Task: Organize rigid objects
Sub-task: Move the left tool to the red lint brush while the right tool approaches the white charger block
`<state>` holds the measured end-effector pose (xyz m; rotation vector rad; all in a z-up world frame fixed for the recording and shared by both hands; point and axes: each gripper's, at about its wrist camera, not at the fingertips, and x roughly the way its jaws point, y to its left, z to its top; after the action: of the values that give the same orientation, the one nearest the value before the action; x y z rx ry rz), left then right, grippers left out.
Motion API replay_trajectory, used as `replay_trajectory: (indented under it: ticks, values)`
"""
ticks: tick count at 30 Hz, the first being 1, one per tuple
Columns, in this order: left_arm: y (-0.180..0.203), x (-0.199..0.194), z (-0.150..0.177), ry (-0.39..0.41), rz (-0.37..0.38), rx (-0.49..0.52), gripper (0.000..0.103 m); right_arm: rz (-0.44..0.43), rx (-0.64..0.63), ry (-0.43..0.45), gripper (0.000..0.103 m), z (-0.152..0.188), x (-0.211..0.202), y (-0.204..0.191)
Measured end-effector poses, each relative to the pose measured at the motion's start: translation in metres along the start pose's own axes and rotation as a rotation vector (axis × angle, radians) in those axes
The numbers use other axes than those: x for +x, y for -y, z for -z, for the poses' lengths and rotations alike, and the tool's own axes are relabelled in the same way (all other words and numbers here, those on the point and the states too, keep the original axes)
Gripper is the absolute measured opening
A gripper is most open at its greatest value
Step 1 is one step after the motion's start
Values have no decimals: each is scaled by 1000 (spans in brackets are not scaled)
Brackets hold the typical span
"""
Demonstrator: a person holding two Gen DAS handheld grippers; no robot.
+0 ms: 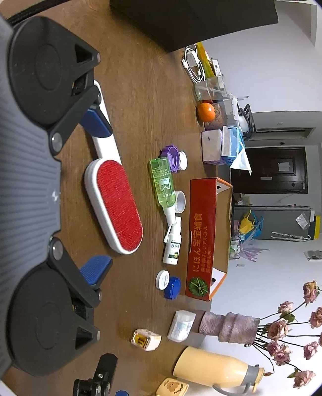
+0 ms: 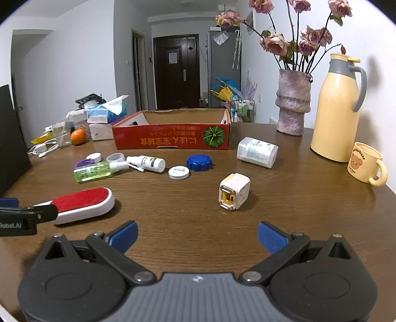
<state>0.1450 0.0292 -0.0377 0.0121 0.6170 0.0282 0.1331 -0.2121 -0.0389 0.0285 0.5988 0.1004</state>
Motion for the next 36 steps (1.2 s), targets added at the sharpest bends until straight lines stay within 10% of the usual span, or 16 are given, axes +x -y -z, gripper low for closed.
replay_trajectory:
  ticks: [22,36]
  values:
    - [5,72,-19,-77,54,159,103,52,23,-79,103,-22,73,10]
    - [-8,113,-26,-181,43,90,103,91,25,-99,103,-33,110,21]
